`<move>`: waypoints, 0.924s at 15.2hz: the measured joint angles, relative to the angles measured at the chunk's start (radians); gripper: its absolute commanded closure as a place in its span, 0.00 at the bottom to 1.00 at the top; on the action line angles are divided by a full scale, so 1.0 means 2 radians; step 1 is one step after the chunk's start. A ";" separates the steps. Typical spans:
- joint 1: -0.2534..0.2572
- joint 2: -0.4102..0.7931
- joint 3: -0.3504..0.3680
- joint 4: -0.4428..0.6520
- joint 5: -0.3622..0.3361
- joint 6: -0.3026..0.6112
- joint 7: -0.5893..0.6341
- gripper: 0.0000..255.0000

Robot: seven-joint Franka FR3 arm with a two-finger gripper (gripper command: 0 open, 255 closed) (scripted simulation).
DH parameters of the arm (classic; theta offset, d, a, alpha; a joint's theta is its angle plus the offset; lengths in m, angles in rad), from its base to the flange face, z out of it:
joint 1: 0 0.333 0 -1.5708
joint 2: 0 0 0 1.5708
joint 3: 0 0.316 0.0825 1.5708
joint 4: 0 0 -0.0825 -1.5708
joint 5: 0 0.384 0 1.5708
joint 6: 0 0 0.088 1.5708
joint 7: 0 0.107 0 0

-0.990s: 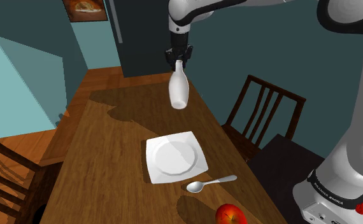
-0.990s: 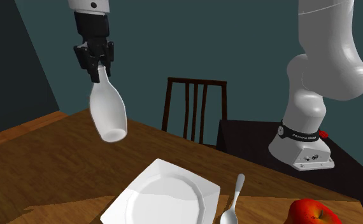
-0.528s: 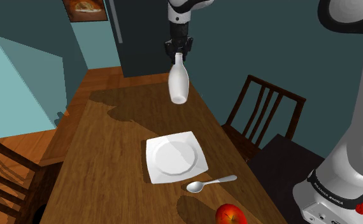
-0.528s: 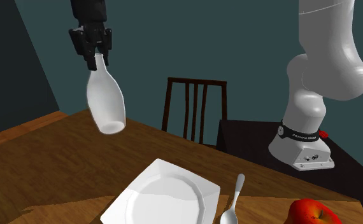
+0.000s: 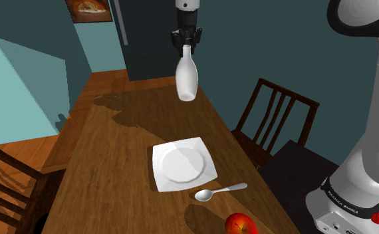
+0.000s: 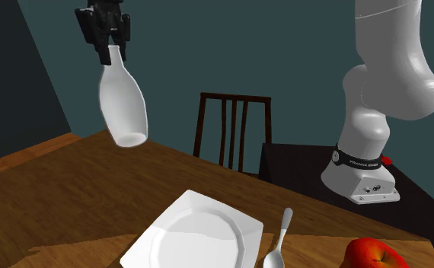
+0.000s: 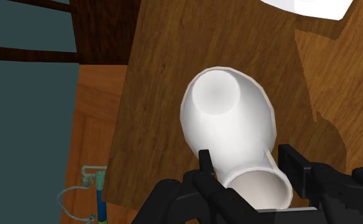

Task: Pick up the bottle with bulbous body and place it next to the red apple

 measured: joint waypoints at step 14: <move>0.007 -0.096 0.008 -0.059 0.008 -0.037 0.014 1.00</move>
